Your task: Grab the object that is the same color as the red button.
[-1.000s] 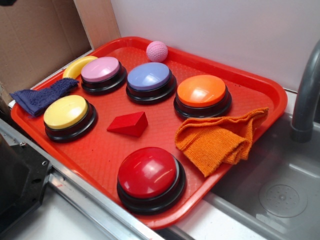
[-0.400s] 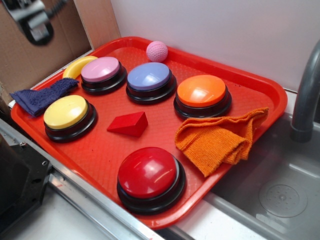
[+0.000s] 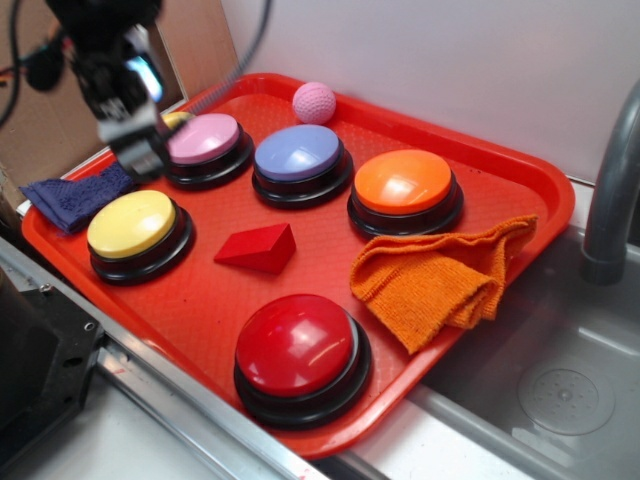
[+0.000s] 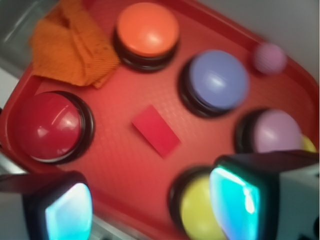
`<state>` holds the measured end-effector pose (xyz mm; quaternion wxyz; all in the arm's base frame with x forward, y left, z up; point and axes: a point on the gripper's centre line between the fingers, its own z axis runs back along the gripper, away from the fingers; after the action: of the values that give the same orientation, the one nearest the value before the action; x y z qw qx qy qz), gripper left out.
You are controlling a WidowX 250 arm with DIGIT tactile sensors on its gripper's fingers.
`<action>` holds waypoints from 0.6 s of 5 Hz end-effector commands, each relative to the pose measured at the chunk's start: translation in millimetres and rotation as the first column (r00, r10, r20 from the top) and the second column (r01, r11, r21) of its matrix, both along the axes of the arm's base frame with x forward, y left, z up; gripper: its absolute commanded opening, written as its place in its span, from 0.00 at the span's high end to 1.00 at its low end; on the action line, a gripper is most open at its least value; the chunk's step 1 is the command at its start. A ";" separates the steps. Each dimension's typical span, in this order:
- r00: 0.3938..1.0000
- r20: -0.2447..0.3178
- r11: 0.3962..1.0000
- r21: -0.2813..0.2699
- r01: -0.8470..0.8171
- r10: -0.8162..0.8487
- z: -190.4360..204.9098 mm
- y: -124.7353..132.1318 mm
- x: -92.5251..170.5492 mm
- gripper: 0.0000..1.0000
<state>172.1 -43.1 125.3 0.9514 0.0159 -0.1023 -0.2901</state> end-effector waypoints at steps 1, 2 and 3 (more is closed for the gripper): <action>0.995 0.021 0.995 -0.011 0.096 -0.095 -43.7 -2.7 32.2 0.00; 0.978 0.000 0.976 -0.060 0.209 -0.209 -65.2 -6.9 38.5 0.00; 0.969 -0.015 0.968 -0.051 0.245 -0.246 -77.0 -7.3 39.9 0.00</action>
<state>210.2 -46.9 42.9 0.9114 -0.0278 -0.0884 -0.4010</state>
